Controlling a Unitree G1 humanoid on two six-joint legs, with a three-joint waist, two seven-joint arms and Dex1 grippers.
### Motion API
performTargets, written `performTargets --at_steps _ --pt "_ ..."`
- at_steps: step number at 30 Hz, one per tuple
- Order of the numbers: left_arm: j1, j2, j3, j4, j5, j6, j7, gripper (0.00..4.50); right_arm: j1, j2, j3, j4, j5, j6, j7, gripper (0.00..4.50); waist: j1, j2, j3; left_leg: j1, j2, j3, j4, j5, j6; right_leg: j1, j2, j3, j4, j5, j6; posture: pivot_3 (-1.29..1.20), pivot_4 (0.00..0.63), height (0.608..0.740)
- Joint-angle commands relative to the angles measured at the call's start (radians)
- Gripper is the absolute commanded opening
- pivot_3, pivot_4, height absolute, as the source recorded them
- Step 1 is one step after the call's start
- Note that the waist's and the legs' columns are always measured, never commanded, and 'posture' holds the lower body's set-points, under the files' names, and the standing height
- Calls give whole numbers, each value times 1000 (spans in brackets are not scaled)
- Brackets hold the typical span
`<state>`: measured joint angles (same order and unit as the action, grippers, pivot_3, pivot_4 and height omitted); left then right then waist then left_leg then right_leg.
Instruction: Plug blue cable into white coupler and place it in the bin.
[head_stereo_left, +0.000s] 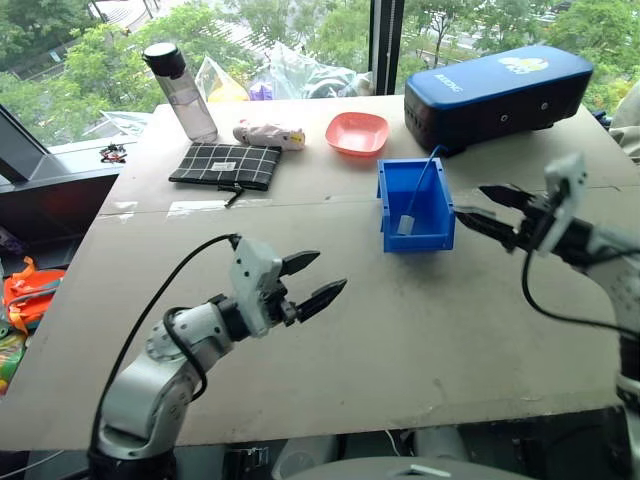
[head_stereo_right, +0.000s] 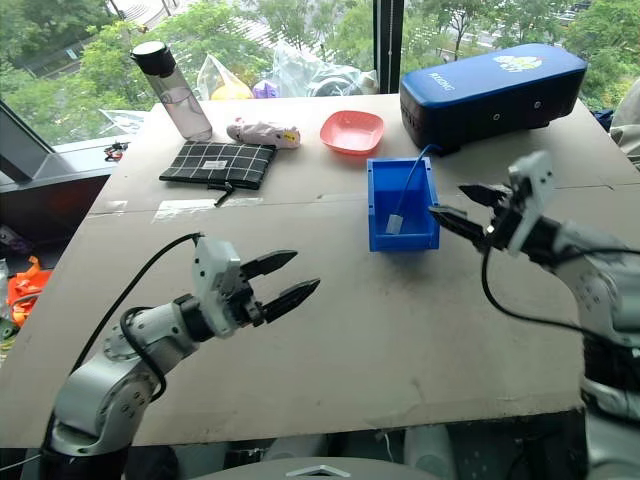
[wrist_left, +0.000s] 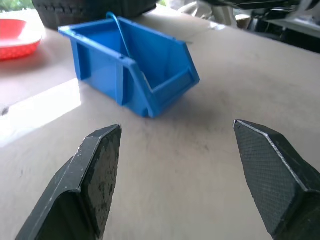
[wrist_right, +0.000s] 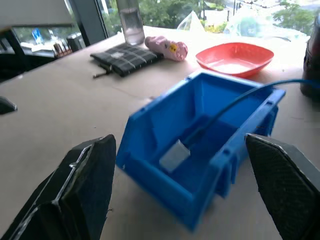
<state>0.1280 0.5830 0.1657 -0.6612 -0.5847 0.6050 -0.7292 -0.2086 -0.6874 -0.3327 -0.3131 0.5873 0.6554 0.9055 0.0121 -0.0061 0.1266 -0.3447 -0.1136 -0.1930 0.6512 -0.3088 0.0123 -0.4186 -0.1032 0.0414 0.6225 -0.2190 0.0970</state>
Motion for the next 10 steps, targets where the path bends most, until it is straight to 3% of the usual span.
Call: performTargets --at_steps 1,5,10 --pt "84 72 125 -56 -80 7 -71 3639 189 -72 -130 -92 -45 -153 103 4145 1 0 0 1 0 0 0 0 0 1 0 0 0 0 0 0 150 740" --pt "215 133 252 -63 -140 15 -131 3639 455 -114 -268 -31 -129 -373 230 4145 6 0 1 4 1 1 0 -2 3 5 0 -1 0 0 0 0 150 740" --pt "322 152 325 -79 -186 20 -159 3639 576 -149 -361 87 -142 -497 317 4145 3 1 3 6 1 6 0 -2 4 7 0 3 0 -1 0 0 150 740"
